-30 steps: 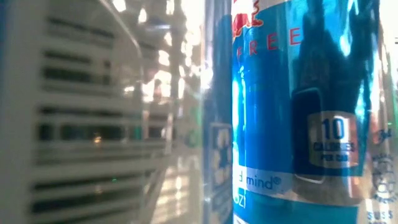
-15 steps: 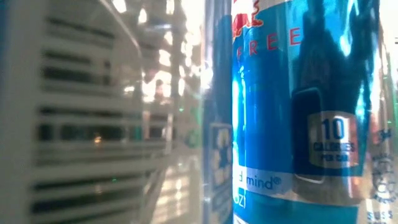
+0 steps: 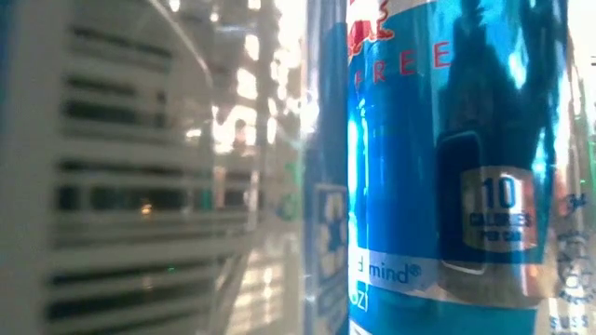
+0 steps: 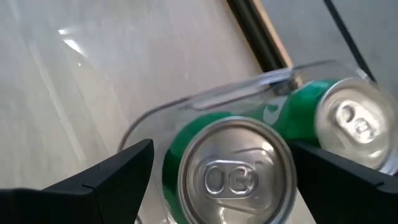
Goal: Sort soda cans
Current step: Put the bottom right green soda can into the top right transparent bin
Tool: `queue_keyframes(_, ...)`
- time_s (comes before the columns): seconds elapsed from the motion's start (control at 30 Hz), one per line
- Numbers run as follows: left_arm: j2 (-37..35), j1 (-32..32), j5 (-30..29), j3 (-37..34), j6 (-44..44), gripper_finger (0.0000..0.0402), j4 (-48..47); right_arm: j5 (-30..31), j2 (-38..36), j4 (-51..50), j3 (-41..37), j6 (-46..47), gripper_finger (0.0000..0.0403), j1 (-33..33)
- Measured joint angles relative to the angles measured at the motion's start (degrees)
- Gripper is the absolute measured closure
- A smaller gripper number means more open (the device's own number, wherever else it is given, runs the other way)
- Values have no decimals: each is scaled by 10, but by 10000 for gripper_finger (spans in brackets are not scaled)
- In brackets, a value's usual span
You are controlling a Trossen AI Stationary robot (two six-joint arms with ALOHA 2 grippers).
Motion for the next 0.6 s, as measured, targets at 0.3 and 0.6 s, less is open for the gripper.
queue_keyframes(0.3,0,0,0,0,0,392,0,0,-62,-2,0,-2,45,-15)
queue_keyframes(0.6,0,0,0,0,0,392,0,20,-154,-63,21,37,45,10)
